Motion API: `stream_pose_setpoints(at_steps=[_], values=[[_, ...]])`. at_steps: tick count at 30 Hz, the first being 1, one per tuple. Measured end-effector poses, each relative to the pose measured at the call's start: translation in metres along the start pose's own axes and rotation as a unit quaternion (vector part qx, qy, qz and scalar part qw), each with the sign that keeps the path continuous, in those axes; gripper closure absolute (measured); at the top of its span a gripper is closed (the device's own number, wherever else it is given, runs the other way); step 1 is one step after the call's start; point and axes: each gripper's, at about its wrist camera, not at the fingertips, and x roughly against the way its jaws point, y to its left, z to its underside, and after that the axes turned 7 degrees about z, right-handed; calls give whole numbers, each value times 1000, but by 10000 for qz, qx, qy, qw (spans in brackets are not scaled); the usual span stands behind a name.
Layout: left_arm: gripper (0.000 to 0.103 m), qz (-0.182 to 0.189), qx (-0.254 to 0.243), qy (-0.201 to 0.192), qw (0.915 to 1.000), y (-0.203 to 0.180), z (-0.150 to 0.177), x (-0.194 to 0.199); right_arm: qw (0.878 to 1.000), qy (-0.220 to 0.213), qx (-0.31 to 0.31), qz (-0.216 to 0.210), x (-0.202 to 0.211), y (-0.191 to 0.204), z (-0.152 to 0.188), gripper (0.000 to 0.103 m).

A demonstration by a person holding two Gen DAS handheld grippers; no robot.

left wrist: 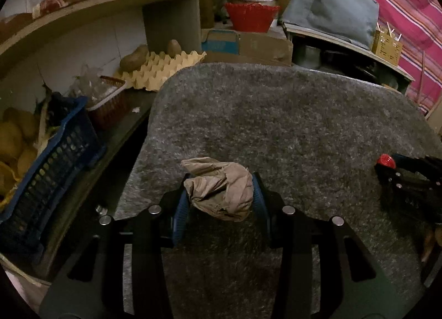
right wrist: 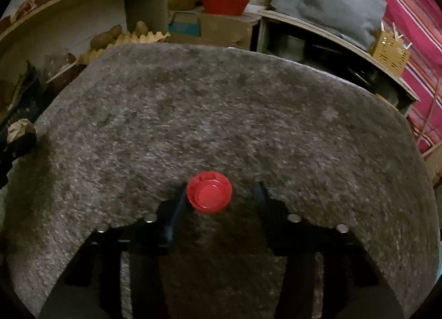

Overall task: Collect trash
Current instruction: 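Grasp the red bottle cap with the right tool while the left tool grasps the other paper ball, then carry cap and paper ball over the blue basket and open both tools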

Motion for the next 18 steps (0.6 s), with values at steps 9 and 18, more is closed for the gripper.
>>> stream_pose_setpoints(at_steps=[9, 18], values=[[61, -35, -8, -222, 9997, -33, -13, 19, 9991, -317, -282, 48, 43, -56, 14, 73], [61, 288, -382, -444, 9979, -132, -20, 42, 9920, -538, -850, 762, 100, -180, 62, 73]])
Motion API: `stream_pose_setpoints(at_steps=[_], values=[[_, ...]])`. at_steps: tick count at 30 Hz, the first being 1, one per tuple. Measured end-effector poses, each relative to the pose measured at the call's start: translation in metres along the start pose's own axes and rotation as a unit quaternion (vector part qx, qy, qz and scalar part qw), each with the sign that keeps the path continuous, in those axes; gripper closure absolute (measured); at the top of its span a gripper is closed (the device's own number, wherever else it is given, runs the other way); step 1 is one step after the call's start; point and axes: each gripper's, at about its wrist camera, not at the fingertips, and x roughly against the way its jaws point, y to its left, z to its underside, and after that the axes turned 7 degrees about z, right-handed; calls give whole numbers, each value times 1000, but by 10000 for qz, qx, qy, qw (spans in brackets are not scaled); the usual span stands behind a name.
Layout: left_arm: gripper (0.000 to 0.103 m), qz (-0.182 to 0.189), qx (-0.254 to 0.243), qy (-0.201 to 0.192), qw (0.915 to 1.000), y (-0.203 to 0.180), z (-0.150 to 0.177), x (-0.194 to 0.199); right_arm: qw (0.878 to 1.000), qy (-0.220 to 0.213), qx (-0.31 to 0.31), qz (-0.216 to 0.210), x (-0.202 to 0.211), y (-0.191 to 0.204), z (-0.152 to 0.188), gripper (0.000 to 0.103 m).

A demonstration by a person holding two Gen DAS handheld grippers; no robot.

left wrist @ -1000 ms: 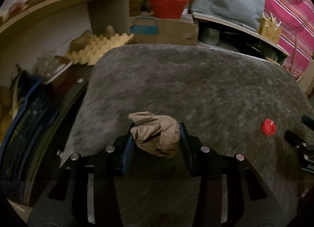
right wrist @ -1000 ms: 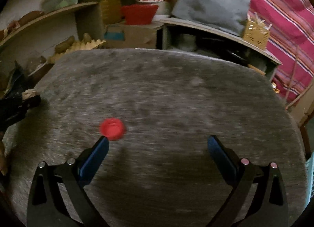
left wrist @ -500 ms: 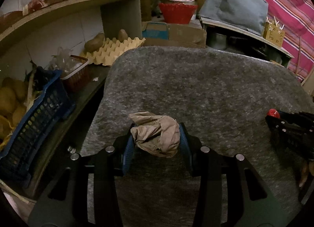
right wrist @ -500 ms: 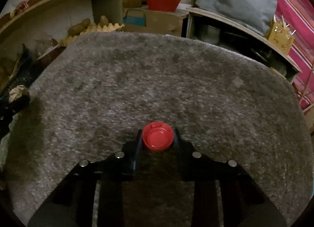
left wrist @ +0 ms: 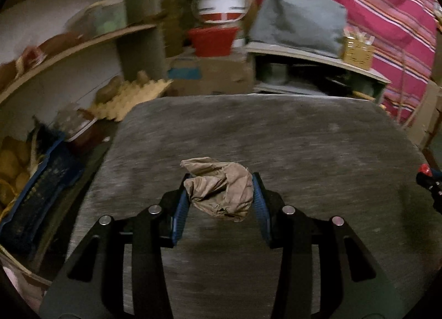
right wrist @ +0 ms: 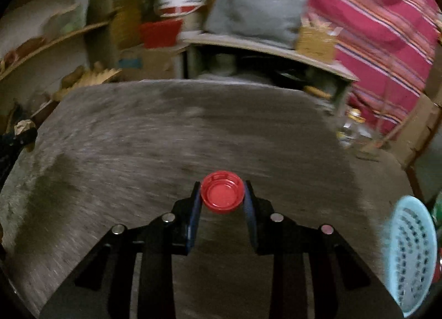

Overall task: Collect trash
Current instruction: 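Carry cap and paper ball over the blue basket and open both tools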

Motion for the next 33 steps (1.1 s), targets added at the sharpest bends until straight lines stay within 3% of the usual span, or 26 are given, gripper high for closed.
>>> stream_pose_setpoints(at_steps=[6, 10, 15, 24, 33], values=[[61, 344, -331, -158, 9987, -83, -7, 10, 9967, -234, -422, 656, 27, -105, 19, 73], [61, 607, -517, -160, 9967, -140, -7, 13, 9914, -276, -943, 862, 37, -174, 40, 73], [61, 1059, -825, -257, 9906, -226, -5, 19, 9842, -326, -939, 1464, 46, -229, 54, 73], [61, 1816, -1349, -204, 9739, -368, 22, 25, 9745, -203, -1785, 1346, 45, -335, 98, 73], [61, 2454, -1770, 18, 9531, -480, 46, 23, 9692, -154, -2032, 1382, 46, -372, 126, 73]])
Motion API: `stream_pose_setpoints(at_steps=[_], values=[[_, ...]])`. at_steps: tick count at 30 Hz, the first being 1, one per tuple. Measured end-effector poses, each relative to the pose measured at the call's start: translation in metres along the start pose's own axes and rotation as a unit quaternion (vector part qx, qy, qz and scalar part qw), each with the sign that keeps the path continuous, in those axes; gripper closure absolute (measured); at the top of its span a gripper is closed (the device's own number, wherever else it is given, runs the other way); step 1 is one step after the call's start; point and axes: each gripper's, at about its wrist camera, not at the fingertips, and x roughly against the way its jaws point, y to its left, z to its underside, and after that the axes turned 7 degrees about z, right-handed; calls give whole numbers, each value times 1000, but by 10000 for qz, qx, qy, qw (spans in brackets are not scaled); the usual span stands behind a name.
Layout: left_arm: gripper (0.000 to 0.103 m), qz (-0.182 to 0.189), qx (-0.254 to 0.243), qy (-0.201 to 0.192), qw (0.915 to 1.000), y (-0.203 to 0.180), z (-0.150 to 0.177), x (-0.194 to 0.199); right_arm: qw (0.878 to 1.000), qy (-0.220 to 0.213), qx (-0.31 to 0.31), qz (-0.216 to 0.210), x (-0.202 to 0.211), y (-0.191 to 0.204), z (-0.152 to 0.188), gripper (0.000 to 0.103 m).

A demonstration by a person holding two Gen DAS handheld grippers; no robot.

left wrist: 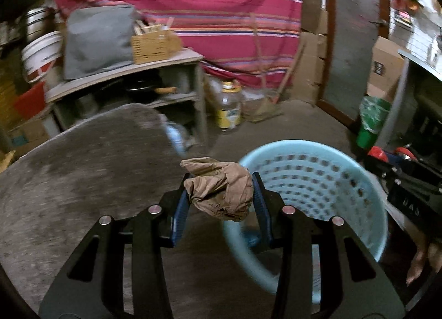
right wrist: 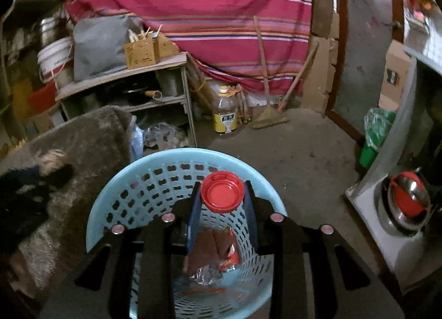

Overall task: Collect trash
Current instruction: 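Carry cap and paper ball over the blue basket and open both tools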

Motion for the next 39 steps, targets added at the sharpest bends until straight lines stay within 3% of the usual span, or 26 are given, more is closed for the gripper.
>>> stream_pose_setpoints(at_steps=[7, 11, 17, 24, 25, 26, 27, 28, 32, 33, 39], values=[[56, 256, -137, 121, 9995, -37, -9, -30, 9999, 78, -73, 43, -5, -19, 5, 73], [34, 219, -93, 50, 9997, -37, -11, -29, 9996, 118, -240, 13, -9, -29, 6, 73], [16, -152, -78, -201, 9997, -15, -17, -5, 9997, 153, -176, -96, -12, -17, 5, 73], [8, -684, 2, -570, 9960, 32, -6, 40, 9992, 271, 36, -278, -25, 25, 1, 72], [7, -756, 16, -617, 9952, 37, -3, 46, 9992, 290, 38, -290, -27, 32, 2, 71], [6, -810, 25, -653, 9946, 43, 0, 52, 9991, 309, 24, -290, -30, 36, 2, 55], [6, -875, 25, -694, 9937, 49, 3, 60, 9992, 302, -2, -266, -31, 40, 3, 27], [6, -946, 17, -736, 9928, 55, 8, 69, 9994, 252, -29, -215, -31, 42, 3, 19], [5, -1194, -68, -860, 9891, 72, 26, 96, 9995, 194, -140, -195, -27, 47, 3, 14], [5, -1279, -35, -869, 9880, 80, 33, 105, 9996, 163, -152, -160, -25, 48, 3, 9], [5, -1439, 375, -886, 9849, 122, 58, 146, 9999, -71, -68, 44, -9, 66, 5, 4]])
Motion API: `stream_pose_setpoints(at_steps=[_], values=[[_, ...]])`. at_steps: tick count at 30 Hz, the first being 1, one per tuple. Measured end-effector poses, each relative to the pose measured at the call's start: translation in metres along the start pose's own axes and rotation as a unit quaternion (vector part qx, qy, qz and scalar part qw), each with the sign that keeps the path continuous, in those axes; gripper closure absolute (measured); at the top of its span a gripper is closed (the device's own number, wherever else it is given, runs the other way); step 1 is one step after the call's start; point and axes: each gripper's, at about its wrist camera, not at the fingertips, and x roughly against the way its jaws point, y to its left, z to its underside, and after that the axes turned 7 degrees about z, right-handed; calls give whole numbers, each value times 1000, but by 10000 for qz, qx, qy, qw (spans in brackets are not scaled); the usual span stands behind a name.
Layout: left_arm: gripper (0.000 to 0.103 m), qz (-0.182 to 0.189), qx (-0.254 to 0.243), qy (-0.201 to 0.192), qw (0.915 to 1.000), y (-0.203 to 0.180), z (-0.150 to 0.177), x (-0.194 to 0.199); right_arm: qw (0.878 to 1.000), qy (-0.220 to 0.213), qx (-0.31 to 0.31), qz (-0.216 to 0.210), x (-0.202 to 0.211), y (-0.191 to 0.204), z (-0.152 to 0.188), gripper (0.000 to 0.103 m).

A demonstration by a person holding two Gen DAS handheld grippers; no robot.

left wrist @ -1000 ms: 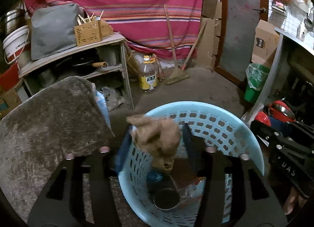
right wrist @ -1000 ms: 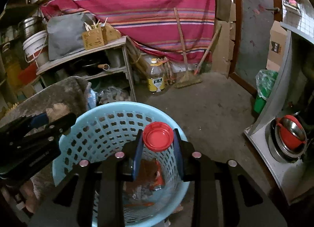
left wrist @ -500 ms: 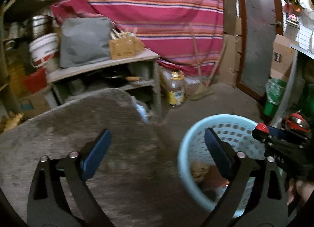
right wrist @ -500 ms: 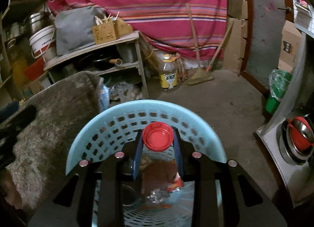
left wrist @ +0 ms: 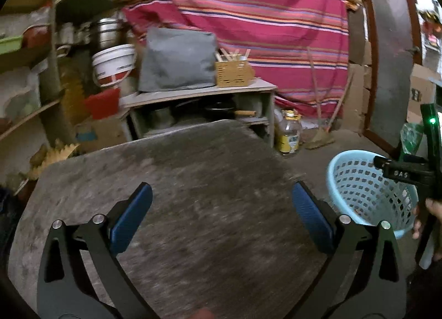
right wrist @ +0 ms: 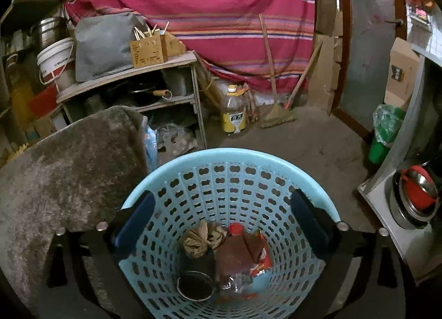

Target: Collect trash

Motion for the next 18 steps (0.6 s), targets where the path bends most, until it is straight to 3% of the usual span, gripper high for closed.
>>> stream_pose_setpoints(at_steps=[3, 10, 18], values=[[5, -272, 103, -21, 9996, 22, 9, 17, 9997, -52, -173, -188, 12, 5, 2, 4], [5, -506, 420, -114, 9978, 73, 23, 53, 9975, -309, -511, -373, 50, 15, 11, 4], [5, -817, 378, -300, 9955, 101, 46, 91, 9962, -522, -402, -563, 98, 49, 35, 4]])
